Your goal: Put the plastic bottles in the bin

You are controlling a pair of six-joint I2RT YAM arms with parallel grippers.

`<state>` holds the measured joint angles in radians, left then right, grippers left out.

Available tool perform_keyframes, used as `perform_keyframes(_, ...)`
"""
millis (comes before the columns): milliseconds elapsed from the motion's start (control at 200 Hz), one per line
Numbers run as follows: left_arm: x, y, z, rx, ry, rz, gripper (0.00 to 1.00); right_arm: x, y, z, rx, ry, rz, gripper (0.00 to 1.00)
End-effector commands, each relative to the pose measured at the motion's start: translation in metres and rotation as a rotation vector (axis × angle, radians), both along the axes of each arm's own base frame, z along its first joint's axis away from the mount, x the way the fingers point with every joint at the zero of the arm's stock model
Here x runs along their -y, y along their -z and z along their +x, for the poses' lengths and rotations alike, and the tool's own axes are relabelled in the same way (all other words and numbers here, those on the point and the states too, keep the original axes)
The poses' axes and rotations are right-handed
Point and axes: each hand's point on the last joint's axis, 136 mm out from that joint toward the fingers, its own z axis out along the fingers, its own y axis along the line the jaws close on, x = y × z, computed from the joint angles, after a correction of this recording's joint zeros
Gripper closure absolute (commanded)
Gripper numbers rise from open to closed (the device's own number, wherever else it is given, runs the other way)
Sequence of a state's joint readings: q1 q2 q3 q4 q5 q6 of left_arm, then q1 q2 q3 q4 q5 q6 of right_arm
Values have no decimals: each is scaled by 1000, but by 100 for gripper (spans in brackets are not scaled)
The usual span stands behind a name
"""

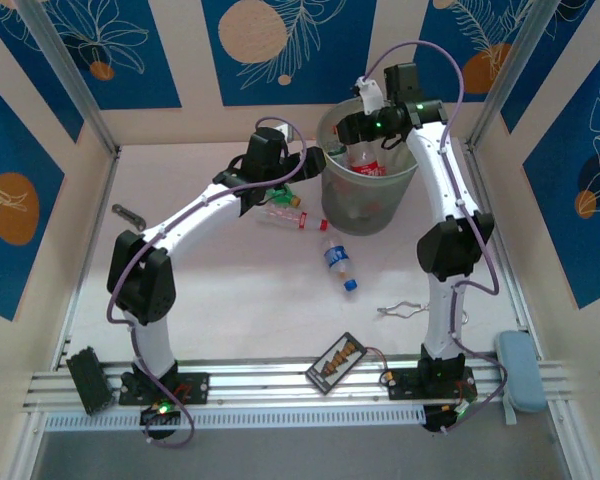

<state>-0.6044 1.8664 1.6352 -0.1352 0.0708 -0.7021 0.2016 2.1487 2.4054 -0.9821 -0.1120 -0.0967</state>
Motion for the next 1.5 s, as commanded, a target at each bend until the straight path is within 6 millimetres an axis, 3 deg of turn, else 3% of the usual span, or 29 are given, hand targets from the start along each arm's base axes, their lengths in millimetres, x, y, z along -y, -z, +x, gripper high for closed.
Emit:
perform_keyframes(0, 12, 5, -2, -14, 40, -6, 18, -6, 16, -16, -116, -4, 15, 25)
perform_keyframes(145, 12, 6, -1, -16, 39, -6, 17, -3, -24, -23, -48, 12, 30, 11)
perform_keyframes(300, 13, 7, -2, -19, 41, -8, 18, 5, -62, -34, 39, 30, 23, 10)
perform_keyframes(450, 12, 6, -1, -15, 39, -7, 18, 17, -84, -42, 98, 62, -4, 8)
perform_keyframes(670, 12, 6, -2, -16, 39, -7, 18, 29, -75, -55, 40, 107, -19, 17)
perform_keyframes(900, 11, 6, -3, -17, 38, -6, 18, 36, -55, -74, 7, 150, -6, 38)
perform_keyframes(1070, 11, 7, -2, -20, 39, -10, 18, 34, -21, -81, -68, 153, 4, 41)
perform_keyframes(1200, 12, 6, -2, -19, 39, -15, 18, 28, -8, -83, -100, 142, 29, 42)
perform_keyframes(1336, 11, 0, -3, -9, 41, -23, 18, 27, -10, -81, -97, 136, 34, 41)
perform_keyframes(1496, 12, -9, -5, 3, 48, -42, 17, 23, -36, -77, -47, 114, 52, 35)
